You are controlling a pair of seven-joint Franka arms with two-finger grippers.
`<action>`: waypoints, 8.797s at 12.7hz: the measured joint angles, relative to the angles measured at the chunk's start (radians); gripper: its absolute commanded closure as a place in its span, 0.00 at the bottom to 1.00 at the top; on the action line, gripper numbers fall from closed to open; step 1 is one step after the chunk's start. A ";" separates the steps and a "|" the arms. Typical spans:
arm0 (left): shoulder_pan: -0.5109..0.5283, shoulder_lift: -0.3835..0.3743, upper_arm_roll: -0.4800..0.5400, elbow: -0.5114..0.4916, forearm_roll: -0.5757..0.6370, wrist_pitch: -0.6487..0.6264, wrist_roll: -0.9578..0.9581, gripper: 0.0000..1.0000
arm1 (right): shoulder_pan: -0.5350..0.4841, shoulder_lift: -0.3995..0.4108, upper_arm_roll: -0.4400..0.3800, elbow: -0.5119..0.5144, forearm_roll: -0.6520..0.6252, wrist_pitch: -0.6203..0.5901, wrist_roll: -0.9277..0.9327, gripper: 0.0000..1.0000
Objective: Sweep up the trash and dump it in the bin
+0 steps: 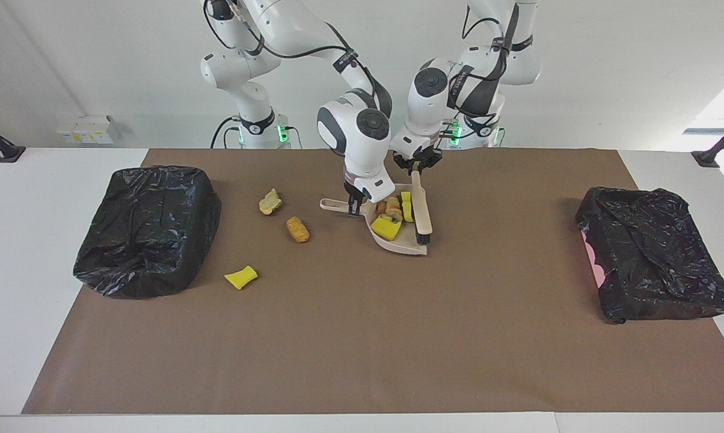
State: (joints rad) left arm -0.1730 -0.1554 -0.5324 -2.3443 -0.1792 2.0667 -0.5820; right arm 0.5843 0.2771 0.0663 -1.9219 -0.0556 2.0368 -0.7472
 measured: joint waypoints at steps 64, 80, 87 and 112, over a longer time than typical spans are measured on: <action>0.010 0.131 0.560 0.862 0.171 -0.589 0.669 0.00 | -0.795 -0.462 0.006 -0.086 -0.466 -0.199 -0.781 1.00; 0.038 0.152 0.542 0.897 0.172 -0.603 0.669 0.00 | -0.295 -0.097 0.015 0.078 0.064 -0.105 0.498 1.00; 0.042 0.147 0.545 0.895 0.173 -0.659 0.667 0.00 | -0.113 0.198 0.016 0.395 0.173 -0.076 1.209 1.00; 0.044 0.201 0.329 0.670 0.173 -0.268 0.604 0.00 | 0.223 -0.136 0.025 -0.089 0.233 -0.027 1.564 0.11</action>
State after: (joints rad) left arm -0.1292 0.0459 -0.2035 -1.6747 -0.0066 1.7983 0.0216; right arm 0.8077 0.1414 0.0909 -2.0112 0.1772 2.0101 0.8166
